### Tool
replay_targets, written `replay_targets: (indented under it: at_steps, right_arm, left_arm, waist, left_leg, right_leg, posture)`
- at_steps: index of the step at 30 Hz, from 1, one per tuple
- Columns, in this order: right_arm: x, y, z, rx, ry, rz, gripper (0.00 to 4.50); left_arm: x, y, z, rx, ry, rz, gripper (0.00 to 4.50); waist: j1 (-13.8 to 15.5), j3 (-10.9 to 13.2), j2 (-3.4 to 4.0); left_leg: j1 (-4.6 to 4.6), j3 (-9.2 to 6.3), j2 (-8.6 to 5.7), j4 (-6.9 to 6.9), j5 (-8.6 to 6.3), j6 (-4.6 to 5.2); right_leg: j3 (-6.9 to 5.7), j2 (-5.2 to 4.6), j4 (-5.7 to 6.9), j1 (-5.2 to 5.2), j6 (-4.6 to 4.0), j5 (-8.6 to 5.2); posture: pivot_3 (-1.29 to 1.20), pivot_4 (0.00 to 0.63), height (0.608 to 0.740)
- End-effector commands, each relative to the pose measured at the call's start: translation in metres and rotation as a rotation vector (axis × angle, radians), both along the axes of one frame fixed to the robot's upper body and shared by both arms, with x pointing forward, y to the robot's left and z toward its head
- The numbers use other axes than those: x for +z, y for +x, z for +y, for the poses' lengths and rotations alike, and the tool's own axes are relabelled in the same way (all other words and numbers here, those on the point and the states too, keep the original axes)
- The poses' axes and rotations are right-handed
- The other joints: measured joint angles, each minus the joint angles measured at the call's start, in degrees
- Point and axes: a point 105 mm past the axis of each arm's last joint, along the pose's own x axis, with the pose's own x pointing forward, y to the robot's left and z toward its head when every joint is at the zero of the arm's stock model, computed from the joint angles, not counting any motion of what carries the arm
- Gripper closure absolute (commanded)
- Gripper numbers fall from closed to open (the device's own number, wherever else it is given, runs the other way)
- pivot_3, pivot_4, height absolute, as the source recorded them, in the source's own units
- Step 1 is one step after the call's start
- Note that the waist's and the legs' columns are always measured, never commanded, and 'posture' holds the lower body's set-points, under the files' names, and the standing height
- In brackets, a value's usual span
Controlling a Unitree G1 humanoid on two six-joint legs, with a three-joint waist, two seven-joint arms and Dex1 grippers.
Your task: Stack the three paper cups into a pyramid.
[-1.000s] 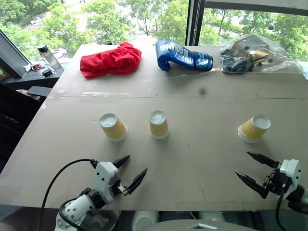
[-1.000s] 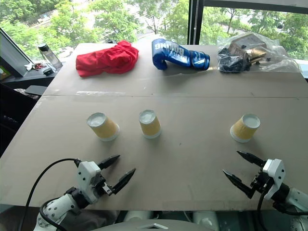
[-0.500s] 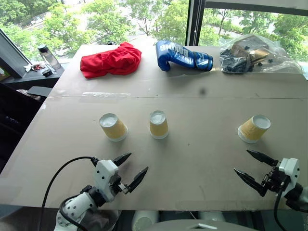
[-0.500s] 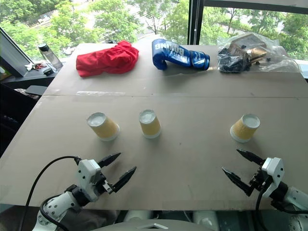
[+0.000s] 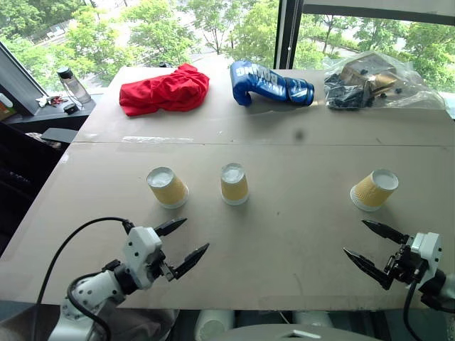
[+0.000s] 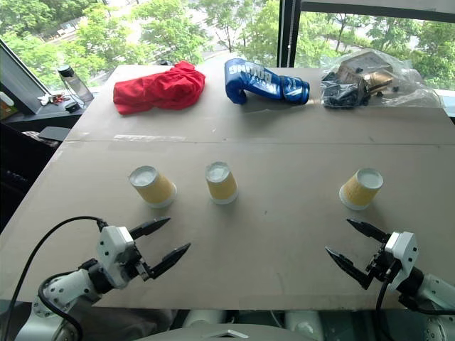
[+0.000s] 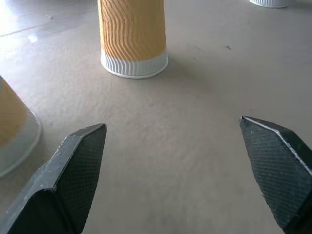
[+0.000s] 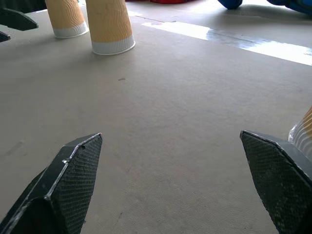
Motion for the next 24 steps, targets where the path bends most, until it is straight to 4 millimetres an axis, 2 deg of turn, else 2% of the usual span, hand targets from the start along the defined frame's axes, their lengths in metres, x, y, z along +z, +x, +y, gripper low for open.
replay_targets:
  at_steps: [1, 5, 12, 17, 20, 24]
  right_arm:
    - [0.012, 0.007, 0.013, 0.065, 0.001, -0.045, 0.0]
    - [0.023, 0.024, 0.037, 0.131, 0.036, -0.057, 0.0]
    - [0.042, 0.062, 0.106, 0.259, 0.075, -0.032, 0.0]
    - [0.054, 0.082, 0.163, 0.402, 0.071, -0.052, 0.0]
    - [0.055, 0.1, 0.199, 0.421, 0.028, -0.08, 0.0]
    - [0.061, 0.116, 0.227, 0.416, 0.024, -0.105, 0.0]
  left_arm:
    - [0.026, -0.006, 0.008, -0.104, -0.057, -0.004, 0.02]
    - [0.056, -0.004, 0.024, -0.143, -0.078, -0.006, 0.02]
    - [0.104, -0.002, 0.049, -0.136, -0.021, -0.035, 0.02]
    - [0.117, -0.007, 0.053, -0.126, 0.017, -0.028, 0.02]
    - [0.123, -0.008, 0.052, -0.112, 0.028, -0.043, 0.02]
    - [0.125, -0.009, 0.05, -0.102, 0.026, -0.049, 0.02]
  waist:
    - [-0.27, 0.01, -0.01]
    - [-0.95, 0.08, -0.13]
    - [-1.51, 0.23, -0.33]
    - [-1.59, 0.45, -0.43]
    - [-1.69, 0.54, -0.57]
    - [-1.56, 0.65, -0.62]
  left_leg:
    - [0.04, 0.08, 0.0, 0.0, 0.0, 0.0]
    - [0.09, 0.1, 0.03, 0.0, 0.0, 0.0]
    - [0.15, 0.05, 0.07, 0.0, 0.01, -0.02]
    - [0.12, 0.07, 0.05, 0.0, 0.01, -0.03]
    - [0.08, 0.07, 0.08, 0.0, 0.03, -0.05]
    - [-0.01, 0.05, 0.08, -0.01, 0.11, -0.19]
  right_leg:
    - [0.05, -0.01, 0.01, 0.0, 0.0, 0.0]
    - [0.06, -0.01, 0.1, 0.0, 0.01, 0.0]
    - [0.05, 0.05, 0.36, -0.07, 0.0, 0.0]
    - [0.09, 0.05, 0.41, -0.17, 0.02, -0.01]
    - [0.11, 0.09, 0.61, -0.34, 0.02, -0.01]
    - [0.1, 0.08, 0.73, -0.5, 0.02, -0.02]
  posture:
    - [0.0, 0.15, 0.74]
    - [0.0, 0.15, 0.74]
    - [0.0, 0.15, 0.74]
    - [0.0, 0.15, 0.74]
    - [0.0, 0.15, 0.74]
    - [0.0, 0.15, 0.74]
